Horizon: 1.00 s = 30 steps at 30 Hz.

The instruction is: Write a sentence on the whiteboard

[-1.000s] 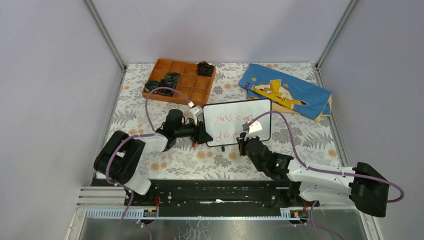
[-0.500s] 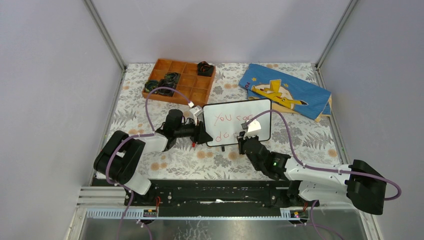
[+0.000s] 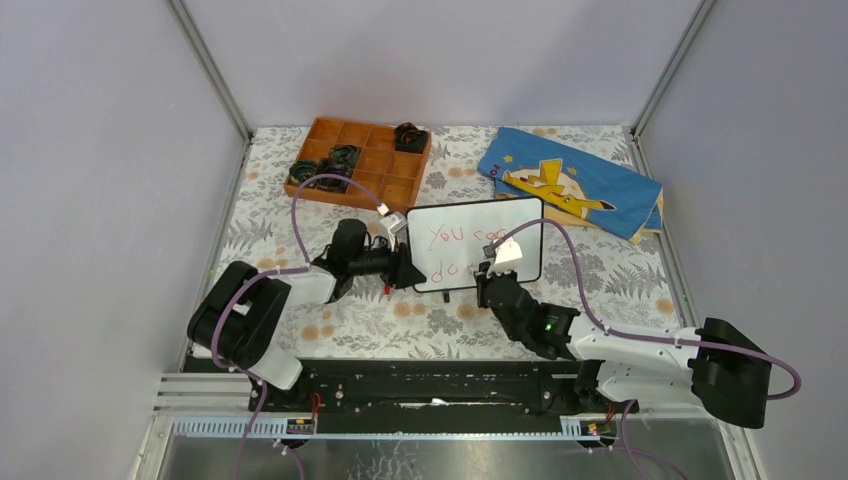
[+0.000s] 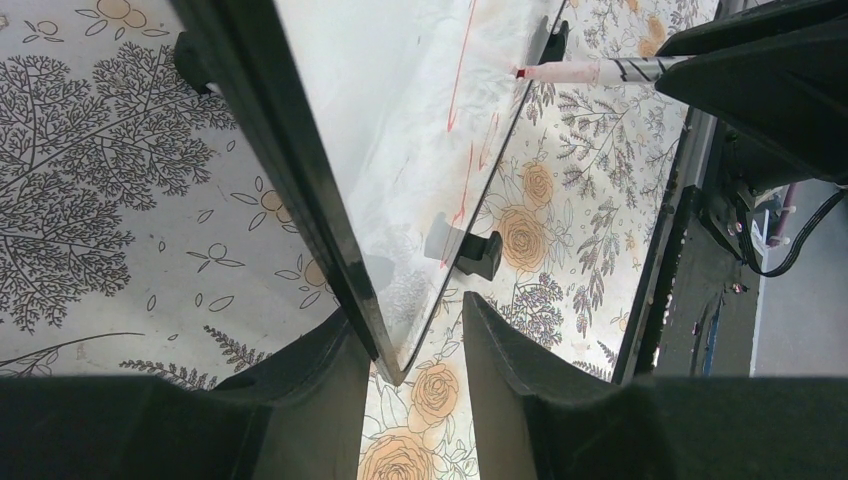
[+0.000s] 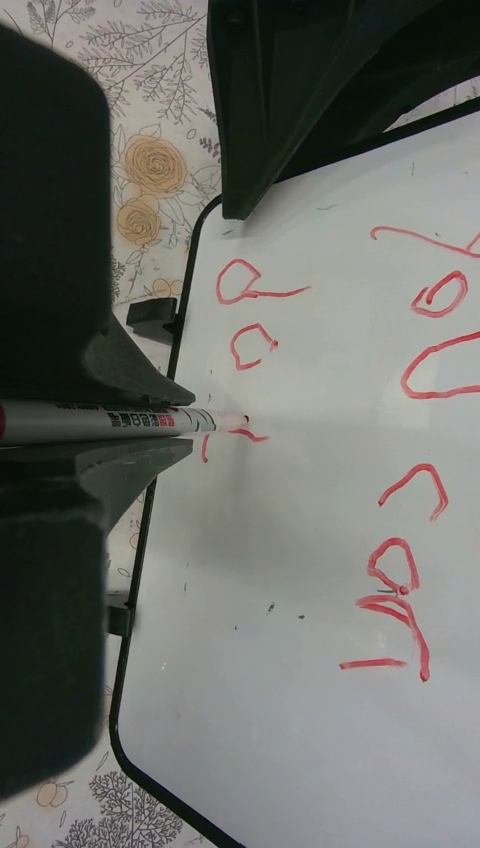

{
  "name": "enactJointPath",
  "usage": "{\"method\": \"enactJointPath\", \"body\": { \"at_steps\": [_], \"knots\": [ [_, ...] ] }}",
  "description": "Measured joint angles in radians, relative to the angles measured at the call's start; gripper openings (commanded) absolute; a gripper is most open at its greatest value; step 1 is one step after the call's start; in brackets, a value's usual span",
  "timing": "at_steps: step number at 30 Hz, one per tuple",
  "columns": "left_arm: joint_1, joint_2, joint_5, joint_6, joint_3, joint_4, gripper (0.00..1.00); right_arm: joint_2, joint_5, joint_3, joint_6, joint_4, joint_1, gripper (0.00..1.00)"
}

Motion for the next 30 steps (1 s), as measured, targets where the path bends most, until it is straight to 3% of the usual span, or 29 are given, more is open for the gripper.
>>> {"method": "enactJointPath", "body": {
  "at_steps": [22,30],
  "knots": [
    [-0.006,0.000,-0.002,0.003,0.000,-0.007,0.44,-0.130,0.013,-0.010,0.000,-0.055,-0.005,0.00],
    [-0.006,0.000,-0.008,0.007,0.000,-0.009,0.30,-0.131,0.038,-0.005,-0.035,-0.050,-0.006,0.00]
  ]
}}
